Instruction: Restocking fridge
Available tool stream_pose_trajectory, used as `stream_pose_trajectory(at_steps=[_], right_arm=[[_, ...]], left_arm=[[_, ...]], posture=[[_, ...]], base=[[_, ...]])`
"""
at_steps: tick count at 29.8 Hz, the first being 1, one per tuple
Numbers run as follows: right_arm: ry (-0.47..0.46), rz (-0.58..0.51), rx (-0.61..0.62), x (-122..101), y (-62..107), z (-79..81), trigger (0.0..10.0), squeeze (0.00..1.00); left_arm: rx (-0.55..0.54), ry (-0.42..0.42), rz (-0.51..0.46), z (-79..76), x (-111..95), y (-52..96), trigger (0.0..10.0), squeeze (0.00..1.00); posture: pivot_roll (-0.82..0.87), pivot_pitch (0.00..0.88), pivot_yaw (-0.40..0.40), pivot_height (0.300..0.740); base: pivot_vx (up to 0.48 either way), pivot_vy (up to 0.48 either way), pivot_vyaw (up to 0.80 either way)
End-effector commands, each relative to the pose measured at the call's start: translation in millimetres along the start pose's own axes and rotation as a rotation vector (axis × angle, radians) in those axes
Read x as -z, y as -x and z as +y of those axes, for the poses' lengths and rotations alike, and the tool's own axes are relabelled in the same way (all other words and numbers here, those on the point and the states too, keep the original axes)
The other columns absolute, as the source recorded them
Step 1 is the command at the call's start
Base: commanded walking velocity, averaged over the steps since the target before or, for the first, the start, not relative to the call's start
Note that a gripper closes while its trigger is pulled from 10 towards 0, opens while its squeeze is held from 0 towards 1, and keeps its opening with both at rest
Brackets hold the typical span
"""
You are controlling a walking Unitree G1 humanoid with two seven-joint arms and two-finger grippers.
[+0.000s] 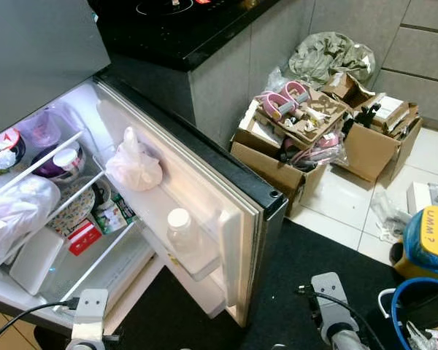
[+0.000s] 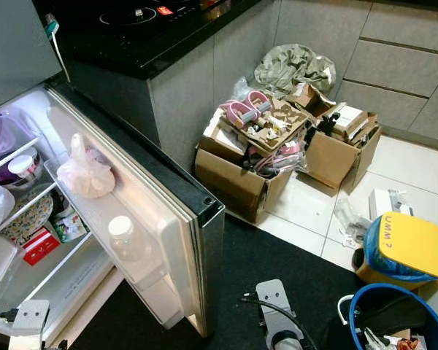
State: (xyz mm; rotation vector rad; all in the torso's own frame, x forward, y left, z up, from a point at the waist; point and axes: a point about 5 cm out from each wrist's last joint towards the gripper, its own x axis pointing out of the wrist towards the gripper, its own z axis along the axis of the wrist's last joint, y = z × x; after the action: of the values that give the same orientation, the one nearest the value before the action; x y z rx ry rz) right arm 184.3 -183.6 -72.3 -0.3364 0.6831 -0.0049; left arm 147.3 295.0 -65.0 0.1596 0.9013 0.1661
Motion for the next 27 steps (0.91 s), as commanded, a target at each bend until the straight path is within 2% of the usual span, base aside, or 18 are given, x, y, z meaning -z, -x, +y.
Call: stream_pose_trajectory(at_steps=[1,8,24,27], right_arm=[[-0.008,0.007,-0.001,1.5,0.8,1.7,10.0,0.09],[-0.008,0.007,-0.001,1.6,0.9,1.8,10.0,0.09],[-0.009,0.007,-0.002,1.7,1.1,2.5,10.0,0.09],[-0.009,0.007,-0.002,1.7,1.1,2.6,10.0,0.09]], left_arm=[[0.005,0.008,0.016,-0.4,5.7,1.5,10.0,0.0],[0.013,0.001,0.018,-1.3,5.8,1.4,10.0,0.0],[0.024,-0.008,0.016,-3.6,5.1,0.9,10.0,0.0],[0.023,-0.005,0.015,-3.5,5.0,0.9,10.0,0.0]], posture=[[0.02,0.077,0.027,0.74],[0.02,0.077,0.027,0.74],[0.02,0.077,0.026,0.74],[0.02,0.077,0.026,0.74]], base=[[0.0,0.0,0.0],[0.0,0.0,0.0],[0.0,-0.461,0.0],[0.0,-0.203,0.0]])
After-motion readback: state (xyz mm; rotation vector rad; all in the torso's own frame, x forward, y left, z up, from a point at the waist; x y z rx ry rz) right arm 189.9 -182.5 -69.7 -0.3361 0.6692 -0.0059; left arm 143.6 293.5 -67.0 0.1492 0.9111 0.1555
